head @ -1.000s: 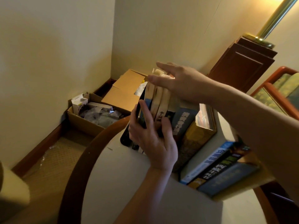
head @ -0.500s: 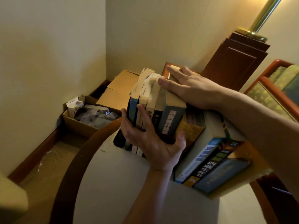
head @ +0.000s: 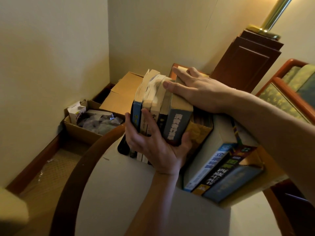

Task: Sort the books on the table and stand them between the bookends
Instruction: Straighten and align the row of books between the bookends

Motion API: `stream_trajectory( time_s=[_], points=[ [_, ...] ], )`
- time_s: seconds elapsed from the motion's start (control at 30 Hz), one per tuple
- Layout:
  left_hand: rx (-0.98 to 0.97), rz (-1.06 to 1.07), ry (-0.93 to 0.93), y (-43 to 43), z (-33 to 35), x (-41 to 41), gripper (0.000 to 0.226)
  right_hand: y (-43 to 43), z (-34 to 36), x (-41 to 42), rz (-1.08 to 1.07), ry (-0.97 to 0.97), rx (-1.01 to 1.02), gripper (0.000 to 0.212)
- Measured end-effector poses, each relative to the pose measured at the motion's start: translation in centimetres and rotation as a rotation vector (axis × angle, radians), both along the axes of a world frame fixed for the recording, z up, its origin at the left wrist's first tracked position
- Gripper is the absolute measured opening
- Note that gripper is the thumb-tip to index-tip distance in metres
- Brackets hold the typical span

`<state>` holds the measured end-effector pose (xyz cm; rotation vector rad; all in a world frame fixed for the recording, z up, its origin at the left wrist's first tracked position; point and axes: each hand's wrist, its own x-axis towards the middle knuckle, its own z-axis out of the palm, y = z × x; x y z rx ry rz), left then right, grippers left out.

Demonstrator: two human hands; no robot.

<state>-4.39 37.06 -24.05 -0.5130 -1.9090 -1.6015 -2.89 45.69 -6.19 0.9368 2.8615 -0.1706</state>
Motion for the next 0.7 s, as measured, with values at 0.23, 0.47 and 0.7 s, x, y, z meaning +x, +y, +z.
stream_trajectory(
  time_s=[0.23, 0.47, 0.7],
  points=[
    [0.009, -0.005, -0.007, 0.1, -0.2, -0.1, 0.090, -0.1, -0.1, 0.0, -0.001, -0.003, 0.003, 0.098],
    [-0.022, -0.011, -0.053, 0.2, -0.4, -0.1, 0.082, -0.2, -0.1, 0.0, -0.015, 0.028, 0.007, 0.094],
    [0.034, -0.053, -0.120, -0.2, 0.4, 0.2, 0.080, -2.0, 1.6, -1.3, 0.068, -0.002, 0.106, 0.078]
  ],
)
